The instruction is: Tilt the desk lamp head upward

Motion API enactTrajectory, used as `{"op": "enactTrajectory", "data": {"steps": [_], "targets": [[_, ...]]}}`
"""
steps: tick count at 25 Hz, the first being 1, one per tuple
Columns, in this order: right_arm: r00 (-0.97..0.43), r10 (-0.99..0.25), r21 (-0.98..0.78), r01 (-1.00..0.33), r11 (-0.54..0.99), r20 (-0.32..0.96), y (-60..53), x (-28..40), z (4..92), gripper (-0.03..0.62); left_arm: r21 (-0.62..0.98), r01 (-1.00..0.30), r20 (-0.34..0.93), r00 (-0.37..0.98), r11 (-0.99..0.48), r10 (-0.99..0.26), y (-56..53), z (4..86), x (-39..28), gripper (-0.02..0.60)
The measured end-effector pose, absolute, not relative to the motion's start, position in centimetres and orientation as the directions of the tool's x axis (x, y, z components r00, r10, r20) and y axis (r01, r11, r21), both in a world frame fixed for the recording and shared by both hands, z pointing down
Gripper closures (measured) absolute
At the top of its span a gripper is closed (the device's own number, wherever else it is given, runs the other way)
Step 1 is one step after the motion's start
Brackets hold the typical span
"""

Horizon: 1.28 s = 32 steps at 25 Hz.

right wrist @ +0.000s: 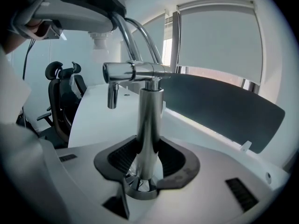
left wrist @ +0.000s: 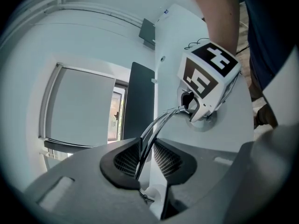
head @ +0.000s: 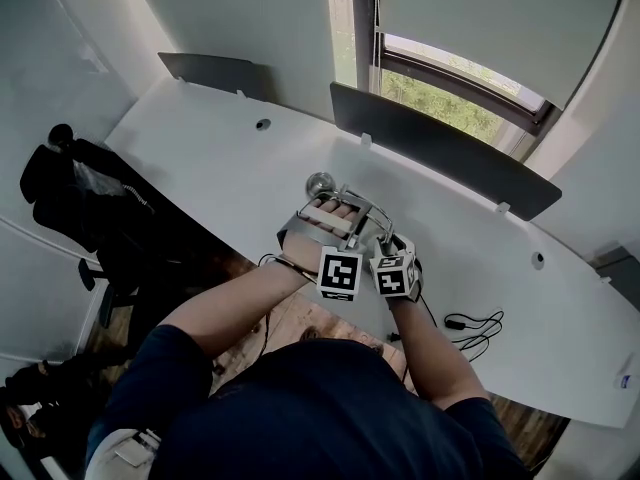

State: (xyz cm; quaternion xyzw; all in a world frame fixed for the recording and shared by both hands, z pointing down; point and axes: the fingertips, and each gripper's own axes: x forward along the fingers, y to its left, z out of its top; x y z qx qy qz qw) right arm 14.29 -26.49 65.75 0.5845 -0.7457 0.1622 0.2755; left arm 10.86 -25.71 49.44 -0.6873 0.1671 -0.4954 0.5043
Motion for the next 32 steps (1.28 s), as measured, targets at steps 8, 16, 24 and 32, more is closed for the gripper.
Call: {"op": "enactTrajectory", "data": {"steps": [8, 16, 24, 32], "targets": [[-0.162, -0.783, 0.083, -0.961, 0.262, 0.6, -26.5, 14.1, 65.8, 0.447, -0.856, 0.293, 0.517, 0.435, -0.427, -0.738, -25.5, 49.4, 10.8, 0.491], [-0.151, -0.783, 0.112, -0.956, 0.271, 0.603, -26.4, 14.0, 65.8, 0.445, -0.849, 0.305, 0.526, 0.423, -0.431, -0.737, -25.4, 49.4, 10.6, 0.491], [-0.157, -0.785, 0.212, -0.915, 0.344, 0.599, -25.6, 14.1, 64.8, 0.424, -0.88, 0.236, 0.474, 0.467, -0.411, -0.746, -25.1, 48.8, 10.1, 0.489], [-0.177, -0.838, 0.176, -0.936, 0.306, 0.516, -21.3, 14.2, 61.1, 0.424, -0.887, 0.076, 0.424, 0.526, -0.456, -0.737, -23.6, 46.9, 8.2, 0.489]]}}
